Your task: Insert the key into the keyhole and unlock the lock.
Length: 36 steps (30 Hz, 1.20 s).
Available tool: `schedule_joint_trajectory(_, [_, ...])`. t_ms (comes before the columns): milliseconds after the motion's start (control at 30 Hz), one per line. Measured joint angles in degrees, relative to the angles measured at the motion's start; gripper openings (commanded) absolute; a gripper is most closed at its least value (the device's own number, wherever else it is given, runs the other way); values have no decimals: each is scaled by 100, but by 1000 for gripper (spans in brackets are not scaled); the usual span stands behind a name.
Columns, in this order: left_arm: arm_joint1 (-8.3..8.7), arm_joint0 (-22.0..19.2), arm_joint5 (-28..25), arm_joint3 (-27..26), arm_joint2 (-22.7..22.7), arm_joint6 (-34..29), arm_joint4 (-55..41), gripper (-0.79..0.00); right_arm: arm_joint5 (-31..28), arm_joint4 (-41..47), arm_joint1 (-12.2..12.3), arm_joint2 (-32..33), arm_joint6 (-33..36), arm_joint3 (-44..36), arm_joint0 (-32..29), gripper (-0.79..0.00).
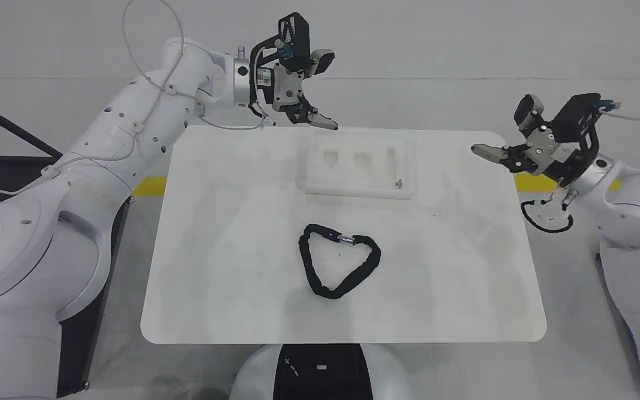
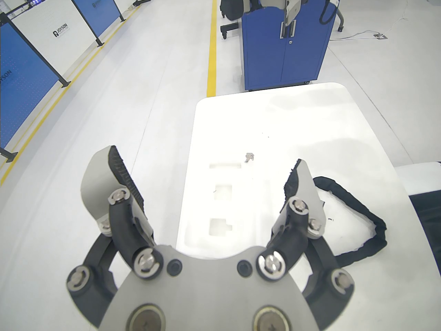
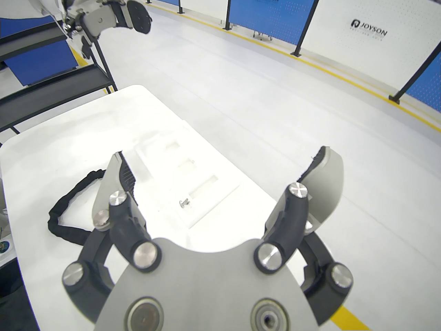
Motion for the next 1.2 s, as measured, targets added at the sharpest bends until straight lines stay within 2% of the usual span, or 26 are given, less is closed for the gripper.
schedule_joint_trajectory(333, [0, 0, 0, 0, 0, 0, 0, 0, 775, 542, -223, -1049, 628, 740, 359, 0])
schedule_joint_trajectory(500, [0, 0, 0, 0, 0, 0, 0, 0, 1244, 1041, -419, -1695, 1093, 1275, 829, 0])
schedule_joint_trajectory(767, [0, 0, 0, 0, 0, 0, 0, 0, 1845, 1308, -765, -2666, 1836, 1838, 1587, 0])
schedule_joint_trajectory(1067, [0, 0, 0, 0, 0, 0, 0, 0, 2559, 1651, -1117, -3427, 2695, 2297, 2130, 0])
schedule_joint_trajectory(1200, [0, 0, 0, 0, 0, 0, 0, 0, 2596, 1735, -1228, -3640, 2934, 2446, 2241, 0])
